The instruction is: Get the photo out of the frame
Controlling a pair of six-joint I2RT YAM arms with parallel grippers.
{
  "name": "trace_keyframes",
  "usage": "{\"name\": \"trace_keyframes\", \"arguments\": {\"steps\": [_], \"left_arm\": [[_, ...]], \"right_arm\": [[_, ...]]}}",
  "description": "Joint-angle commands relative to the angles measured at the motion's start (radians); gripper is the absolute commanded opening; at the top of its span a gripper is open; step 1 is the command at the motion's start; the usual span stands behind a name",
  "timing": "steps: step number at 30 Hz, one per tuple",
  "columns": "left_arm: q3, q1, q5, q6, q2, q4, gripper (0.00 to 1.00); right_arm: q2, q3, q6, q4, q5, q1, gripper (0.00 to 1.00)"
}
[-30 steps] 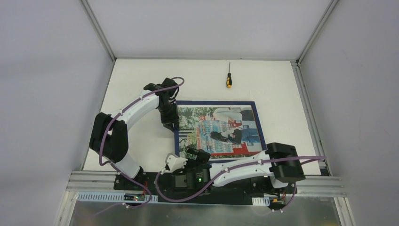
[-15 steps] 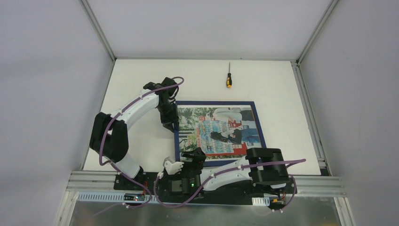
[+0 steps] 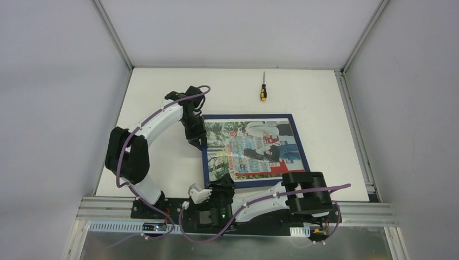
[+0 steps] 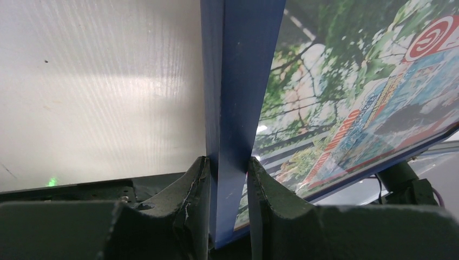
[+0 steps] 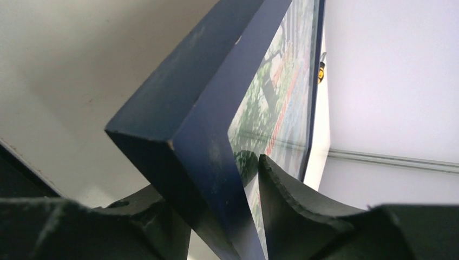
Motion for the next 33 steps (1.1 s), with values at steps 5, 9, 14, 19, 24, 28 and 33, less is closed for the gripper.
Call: {"name": "trace_keyframes", "arguments": {"steps": [5, 9, 14, 19, 24, 28, 33], "left_arm": [[0.06, 0.019, 0.099, -0.06, 0.007, -0.041, 0.0], [0.064, 0.032, 0.105, -0.071, -0.009, -0.043, 0.0], [0.087, 0.061, 0.11, -0.079, -0.062, -0.043, 0.37], [0.131, 0.088, 0.108, -0.079, -0.14, -0.042, 0.66], [0.144, 0.116, 0.082, -0.095, -0.256, -0.028, 0.84], [0.124, 0.129, -0.021, -0.119, -0.42, 0.013, 0.88], [0.106, 0.134, -0.15, -0.157, -0.577, 0.059, 0.9]], "right_arm": [[-0.049, -0.031, -0.065, 0.087, 0.074, -0.026, 0.25], [-0.078, -0.038, -0.107, 0.09, 0.051, -0.039, 0.0], [-0.132, -0.044, -0.16, 0.09, 0.045, -0.056, 0.0], [-0.209, -0.049, -0.206, 0.073, -0.013, -0.081, 0.0], [-0.285, -0.018, -0.213, -0.027, -0.135, -0.103, 0.0], [-0.347, 0.049, -0.193, -0.146, -0.243, -0.147, 0.0], [-0.429, 0.141, -0.196, -0.219, -0.27, -0.202, 0.0]]}}
